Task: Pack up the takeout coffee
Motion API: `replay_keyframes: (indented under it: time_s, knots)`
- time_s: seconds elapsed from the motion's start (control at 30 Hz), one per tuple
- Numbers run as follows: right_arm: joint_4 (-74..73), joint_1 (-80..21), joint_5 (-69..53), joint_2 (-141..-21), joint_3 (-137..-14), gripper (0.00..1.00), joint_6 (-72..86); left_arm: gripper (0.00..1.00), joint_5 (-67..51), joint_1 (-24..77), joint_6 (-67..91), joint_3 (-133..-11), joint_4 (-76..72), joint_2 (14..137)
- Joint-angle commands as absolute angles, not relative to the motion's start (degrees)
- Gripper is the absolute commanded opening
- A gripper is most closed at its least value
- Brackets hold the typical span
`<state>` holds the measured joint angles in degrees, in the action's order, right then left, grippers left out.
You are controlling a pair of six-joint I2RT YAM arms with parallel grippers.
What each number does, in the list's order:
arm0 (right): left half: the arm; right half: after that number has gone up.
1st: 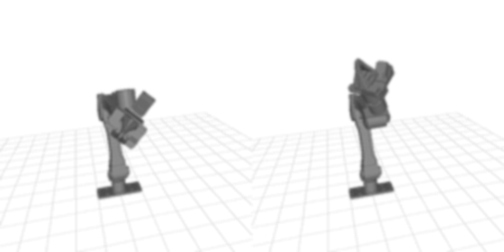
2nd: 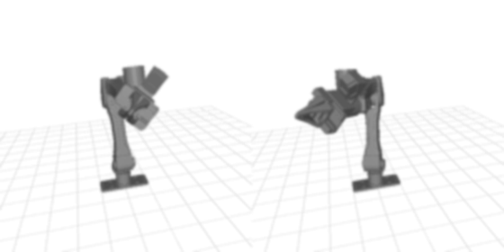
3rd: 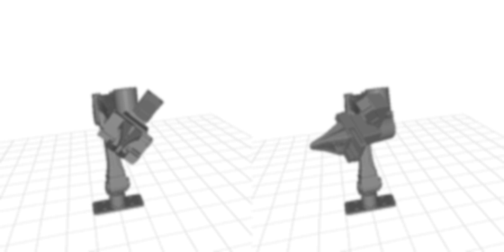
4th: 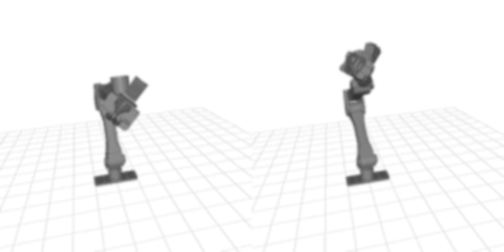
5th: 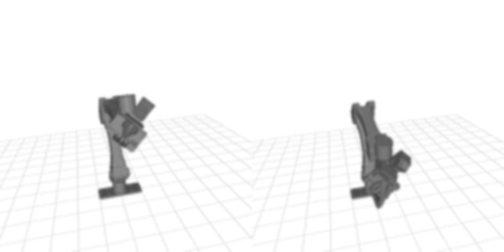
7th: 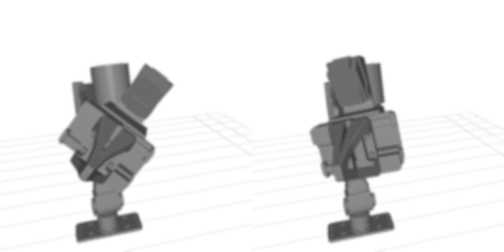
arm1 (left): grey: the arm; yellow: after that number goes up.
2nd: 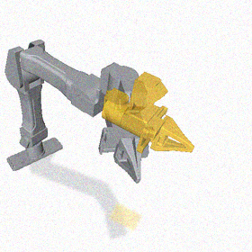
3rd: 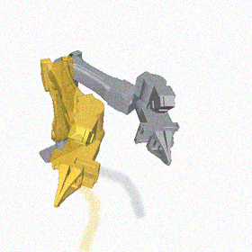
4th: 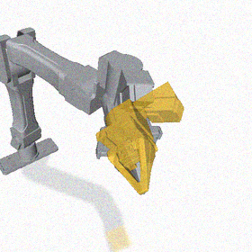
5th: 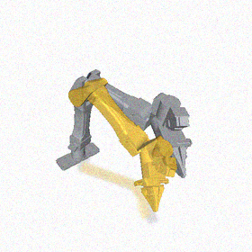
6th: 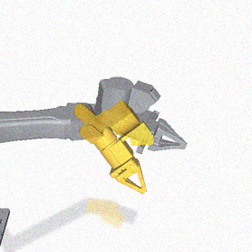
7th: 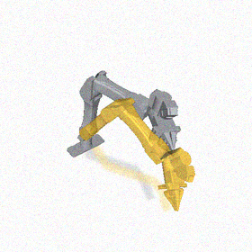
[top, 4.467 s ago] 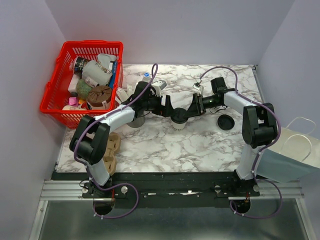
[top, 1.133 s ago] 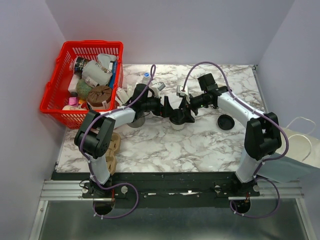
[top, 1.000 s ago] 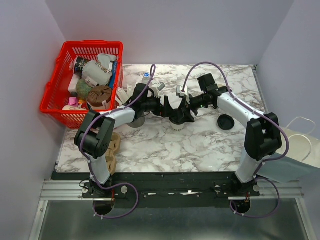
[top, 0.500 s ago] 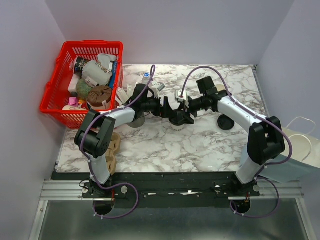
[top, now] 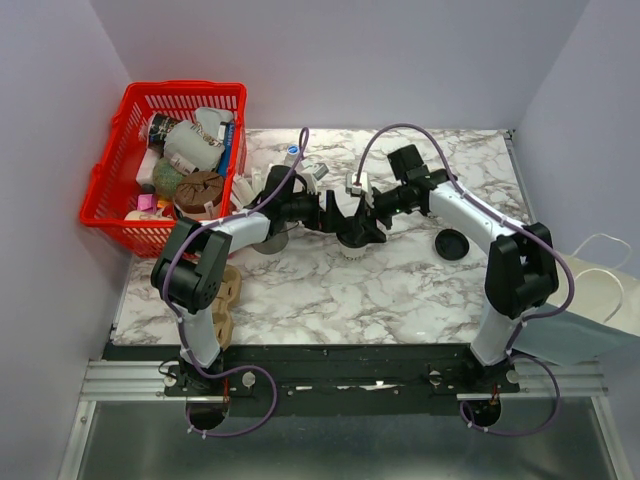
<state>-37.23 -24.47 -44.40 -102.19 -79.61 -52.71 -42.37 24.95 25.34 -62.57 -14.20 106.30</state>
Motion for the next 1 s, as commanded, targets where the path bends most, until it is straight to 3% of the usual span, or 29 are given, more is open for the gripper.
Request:
replay_keyframes:
  time_s: [0.0,0.43,0.97]
  knots:
    - [-43.94,-26.37,-40.78,-108.89,-78.57,0.59,-54.67,0.91,-39.55,25.84,24.35,-63.19,-13.54,108.37]
    - [-46.41,-26.37,-39.55,-112.32,-79.1,0.6,-47.82,0.91,-40.34,25.84,23.91,-62.66,-13.27,107.49]
    - [-39.9,-26.1,-38.59,-105.56,-72.25,0.6,-45.44,0.93,-42.29,25.75,26.98,-65.04,-11.7,98.27]
